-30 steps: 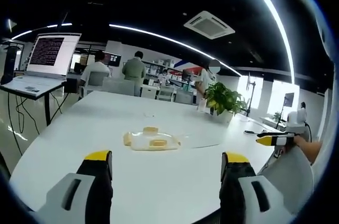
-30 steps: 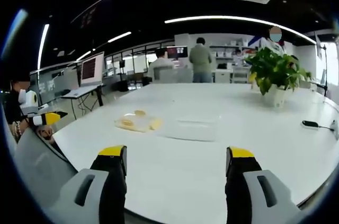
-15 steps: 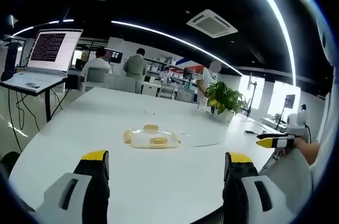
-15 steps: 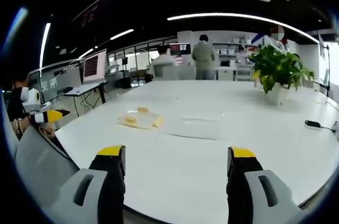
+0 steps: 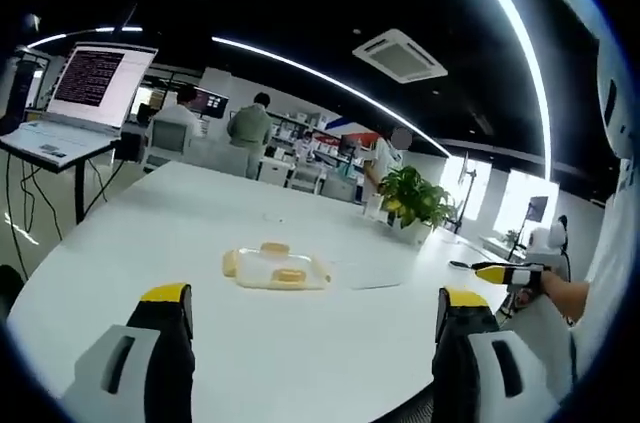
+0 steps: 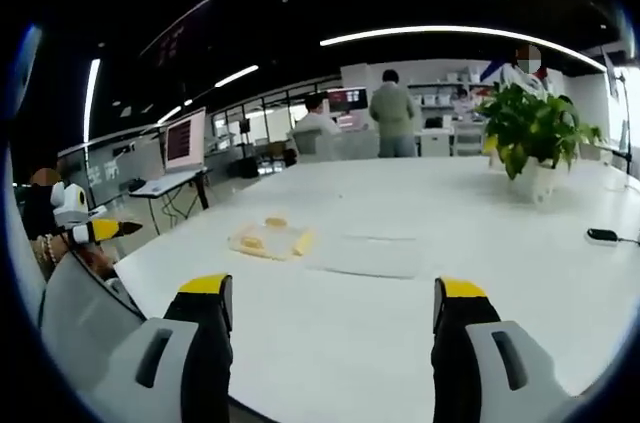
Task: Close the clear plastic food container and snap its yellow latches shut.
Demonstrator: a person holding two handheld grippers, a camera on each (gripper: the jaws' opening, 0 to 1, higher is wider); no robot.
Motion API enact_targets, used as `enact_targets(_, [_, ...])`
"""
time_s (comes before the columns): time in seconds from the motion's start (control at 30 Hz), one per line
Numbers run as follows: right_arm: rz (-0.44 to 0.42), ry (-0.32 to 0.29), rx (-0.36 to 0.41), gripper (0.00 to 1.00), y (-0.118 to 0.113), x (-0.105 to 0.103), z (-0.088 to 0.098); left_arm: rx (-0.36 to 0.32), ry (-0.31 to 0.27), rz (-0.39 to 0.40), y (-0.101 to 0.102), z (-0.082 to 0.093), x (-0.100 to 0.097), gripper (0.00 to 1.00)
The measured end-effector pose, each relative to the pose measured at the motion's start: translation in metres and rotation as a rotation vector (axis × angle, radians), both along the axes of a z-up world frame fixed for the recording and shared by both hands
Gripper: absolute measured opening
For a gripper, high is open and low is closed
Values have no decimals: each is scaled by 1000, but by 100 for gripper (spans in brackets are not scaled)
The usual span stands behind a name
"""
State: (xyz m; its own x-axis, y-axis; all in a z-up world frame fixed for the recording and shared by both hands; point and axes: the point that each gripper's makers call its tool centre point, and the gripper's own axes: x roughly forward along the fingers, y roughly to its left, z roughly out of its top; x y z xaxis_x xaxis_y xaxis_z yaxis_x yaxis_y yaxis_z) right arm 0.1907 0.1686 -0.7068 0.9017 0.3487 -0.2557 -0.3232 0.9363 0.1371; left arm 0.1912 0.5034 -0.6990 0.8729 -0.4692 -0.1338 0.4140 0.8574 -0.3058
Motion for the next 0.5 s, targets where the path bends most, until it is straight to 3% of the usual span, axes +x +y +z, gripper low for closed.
enact_targets(0.13, [-4, -27, 0, 82, -3, 11, 10, 8, -14, -3, 4, 5, 9, 99])
enact_targets(0.27, [-2, -13, -11, 85, -5, 21, 11, -3, -4, -4, 7, 7, 21, 99])
enact_targets(0.4, [17, -12, -23, 85, -2, 30, 12, 35, 1, -10, 8, 3, 34, 99])
enact_targets(0.43, [22, -10, -27, 85, -1, 32, 12, 31, -4, -16, 7, 3, 36, 99])
enact_targets(0.5, [32, -5, -35, 84, 0, 37, 11, -42, 15, -47, 0, 3, 40, 99])
